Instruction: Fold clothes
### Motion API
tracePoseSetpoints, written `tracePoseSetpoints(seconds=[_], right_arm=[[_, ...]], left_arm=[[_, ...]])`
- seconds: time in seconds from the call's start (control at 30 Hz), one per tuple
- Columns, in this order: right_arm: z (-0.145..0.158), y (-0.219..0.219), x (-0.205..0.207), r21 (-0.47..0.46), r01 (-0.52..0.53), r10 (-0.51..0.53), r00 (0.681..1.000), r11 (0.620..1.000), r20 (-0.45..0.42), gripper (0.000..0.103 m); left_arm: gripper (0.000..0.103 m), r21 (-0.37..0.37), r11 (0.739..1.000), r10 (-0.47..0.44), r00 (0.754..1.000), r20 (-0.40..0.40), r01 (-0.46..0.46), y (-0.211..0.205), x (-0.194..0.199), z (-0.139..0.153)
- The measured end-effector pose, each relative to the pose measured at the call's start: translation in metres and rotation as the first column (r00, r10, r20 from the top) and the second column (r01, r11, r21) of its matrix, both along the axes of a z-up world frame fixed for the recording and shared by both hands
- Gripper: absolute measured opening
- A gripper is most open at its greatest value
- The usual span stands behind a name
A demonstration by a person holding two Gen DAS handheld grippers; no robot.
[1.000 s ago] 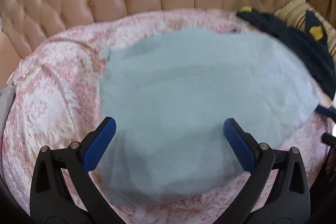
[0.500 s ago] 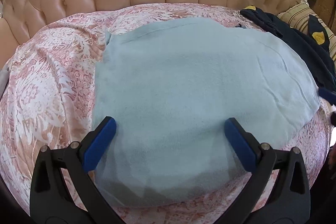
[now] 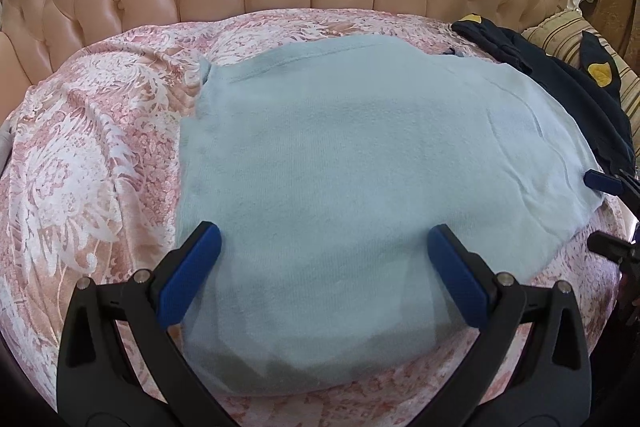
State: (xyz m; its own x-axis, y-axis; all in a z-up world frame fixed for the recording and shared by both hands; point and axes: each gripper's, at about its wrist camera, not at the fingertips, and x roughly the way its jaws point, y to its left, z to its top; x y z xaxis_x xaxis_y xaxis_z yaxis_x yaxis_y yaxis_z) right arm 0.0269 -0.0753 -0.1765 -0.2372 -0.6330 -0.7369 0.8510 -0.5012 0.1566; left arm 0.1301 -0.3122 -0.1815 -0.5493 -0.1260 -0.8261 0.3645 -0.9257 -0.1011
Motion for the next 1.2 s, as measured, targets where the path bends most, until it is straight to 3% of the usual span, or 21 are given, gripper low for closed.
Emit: tracePoseSetpoints(seconds=[0.1,0.2,0.33,0.43,0.53,0.67,0.77,0.93,1.0,1.07,1.2], right_arm=[[0.016,0.01,0.001,-0.033,0.059,-0.059,0.998,0.998,0.015,0.103],[0.028,0.006,0.009,-0.101,0.034,-0.032,0.999,0.994,0.019,0.103],[0.013,-0.022,0.017,-0.036,-0.035,0.036,0.999,0.999,0.031,0.103],[-0.003,-0.027,0.022,0.043,-0.075,0.075,0.997,0.996,-0.011,0.103],[0.001,-0.009,0.015,0.01,-0.051,0.051,0.999,0.999,0.005,0.103],[0.017,0.044,-0.008,-0.146,0.082,-0.063,0.99,0.986,0.129,0.103],[0.021,0.093,-0.022,-0.317,0.211,-0.112,0.946,0.925,0.304,0.103],[0.01,0.112,-0.02,-0.36,0.355,-0.201,0.894,0.863,0.401,0.101],[0.004,0.117,-0.019,-0.369,0.405,-0.23,0.871,0.837,0.434,0.084],[-0.004,0.111,-0.021,-0.368,0.409,-0.214,0.858,0.835,0.467,0.067],[-0.014,0.098,-0.019,-0.312,0.426,-0.243,0.84,0.849,0.486,0.063]], left_arm=[[0.103,-0.009,1.0,0.005,1.0,-0.019,-0.005,0.008,0.007,0.012],[0.103,0.007,1.0,0.008,0.999,-0.031,-0.008,0.021,0.009,0.017],[0.103,0.011,1.0,0.006,1.0,-0.023,-0.006,0.031,0.01,0.004],[0.103,0.01,1.0,-0.004,0.999,-0.031,0.005,0.029,0.014,-0.001],[0.103,0.029,1.0,-0.008,0.999,-0.036,0.009,0.022,0.018,-0.002],[0.103,0.046,0.999,-0.001,1.0,-0.024,0.003,0.016,0.021,-0.002],[0.103,0.043,0.999,0.001,1.0,-0.029,0.0,0.017,0.023,-0.003],[0.103,0.044,0.999,0.004,1.0,-0.028,-0.002,0.017,0.023,-0.003],[0.103,0.044,0.999,0.005,1.0,-0.027,-0.003,0.017,0.023,-0.004],[0.103,0.044,0.999,0.005,1.0,-0.026,-0.004,0.016,0.022,-0.004],[0.103,0.045,0.999,0.007,1.0,-0.027,-0.005,0.017,0.022,-0.004]])
